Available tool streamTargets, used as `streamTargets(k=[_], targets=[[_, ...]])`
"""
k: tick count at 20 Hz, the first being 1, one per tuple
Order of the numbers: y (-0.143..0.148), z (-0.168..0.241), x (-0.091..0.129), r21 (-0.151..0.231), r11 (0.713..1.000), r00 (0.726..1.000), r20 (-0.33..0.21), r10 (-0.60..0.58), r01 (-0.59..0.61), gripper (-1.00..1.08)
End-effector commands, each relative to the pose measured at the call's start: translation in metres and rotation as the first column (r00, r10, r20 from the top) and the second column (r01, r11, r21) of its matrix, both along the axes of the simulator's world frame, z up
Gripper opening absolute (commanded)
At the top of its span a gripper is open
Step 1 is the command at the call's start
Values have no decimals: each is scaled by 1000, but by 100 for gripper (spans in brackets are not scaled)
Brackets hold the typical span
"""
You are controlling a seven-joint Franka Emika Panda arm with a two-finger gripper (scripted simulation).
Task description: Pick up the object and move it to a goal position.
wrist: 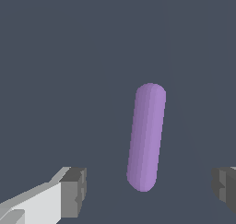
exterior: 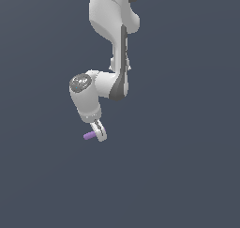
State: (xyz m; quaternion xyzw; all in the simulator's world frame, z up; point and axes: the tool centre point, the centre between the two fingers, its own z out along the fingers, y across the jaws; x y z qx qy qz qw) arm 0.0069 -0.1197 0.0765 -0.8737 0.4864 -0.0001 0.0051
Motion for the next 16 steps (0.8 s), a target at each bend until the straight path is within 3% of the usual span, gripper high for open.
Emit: streamTargets(k=[1, 16], targets=[[-7, -6, -2, -4, 999, 999, -2, -48, 48, 100], [-16, -27, -4, -8, 995, 995, -5, -104, 104, 100]])
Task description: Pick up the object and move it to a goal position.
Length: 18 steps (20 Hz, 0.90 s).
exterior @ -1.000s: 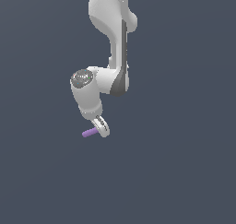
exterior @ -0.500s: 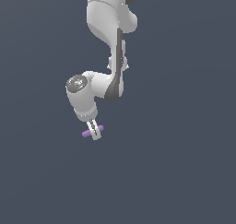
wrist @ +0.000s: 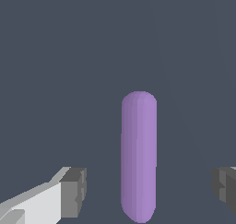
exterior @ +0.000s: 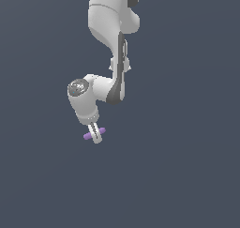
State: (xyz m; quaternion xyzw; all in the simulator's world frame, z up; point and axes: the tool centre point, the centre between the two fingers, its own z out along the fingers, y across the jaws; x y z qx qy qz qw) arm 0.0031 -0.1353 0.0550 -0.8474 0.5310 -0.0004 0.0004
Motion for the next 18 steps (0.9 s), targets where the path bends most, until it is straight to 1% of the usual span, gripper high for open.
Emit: streamTargets(k=[1, 6, 11, 12, 18], targets=[[0, -10, -1, 0, 1000, 1000, -1, -1, 1, 100], [0, -35, -1, 0, 1000, 1000, -1, -4, 4, 100], [0, -43, 0, 0, 1000, 1000, -1, -5, 5, 100], [0, -43, 0, 0, 1000, 1000, -1, -5, 5, -100], [0, -43, 0, 0, 1000, 1000, -1, -5, 5, -100]])
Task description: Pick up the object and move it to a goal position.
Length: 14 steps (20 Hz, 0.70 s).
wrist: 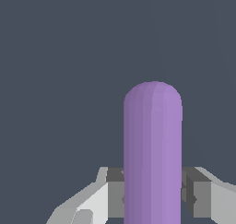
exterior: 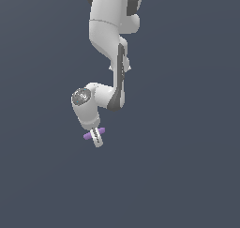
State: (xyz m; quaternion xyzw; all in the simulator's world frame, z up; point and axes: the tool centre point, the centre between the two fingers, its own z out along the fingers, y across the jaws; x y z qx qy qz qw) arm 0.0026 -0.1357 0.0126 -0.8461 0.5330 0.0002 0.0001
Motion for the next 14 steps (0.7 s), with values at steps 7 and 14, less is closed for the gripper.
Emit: streamTargets(k=[7, 14], targets=[[-1, 2, 0, -6, 1000, 1000, -1, 3, -3, -100], [-8, 20, 1, -60, 998, 999, -17, 30, -31, -100]])
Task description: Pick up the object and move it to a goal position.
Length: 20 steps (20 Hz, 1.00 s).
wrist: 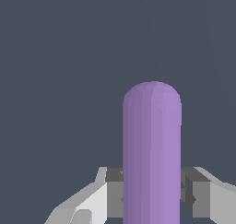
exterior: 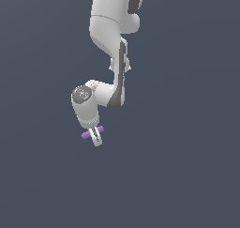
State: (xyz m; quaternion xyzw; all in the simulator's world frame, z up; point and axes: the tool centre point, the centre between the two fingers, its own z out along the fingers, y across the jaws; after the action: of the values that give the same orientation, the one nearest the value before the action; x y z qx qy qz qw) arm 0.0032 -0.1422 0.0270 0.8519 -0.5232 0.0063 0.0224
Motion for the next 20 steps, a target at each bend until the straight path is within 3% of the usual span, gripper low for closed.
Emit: streamTargets(k=[1, 6, 11, 20], targets=[[-3, 9, 1, -27, 1000, 1000, -7, 14, -14, -100], [-12, 36, 4, -105, 993, 998, -31, 54, -57, -100], [-20, 73, 8, -208, 971, 992, -69, 103, -116, -100], [-24, 150, 23, -402, 884, 969, -160, 189, -239, -100]])
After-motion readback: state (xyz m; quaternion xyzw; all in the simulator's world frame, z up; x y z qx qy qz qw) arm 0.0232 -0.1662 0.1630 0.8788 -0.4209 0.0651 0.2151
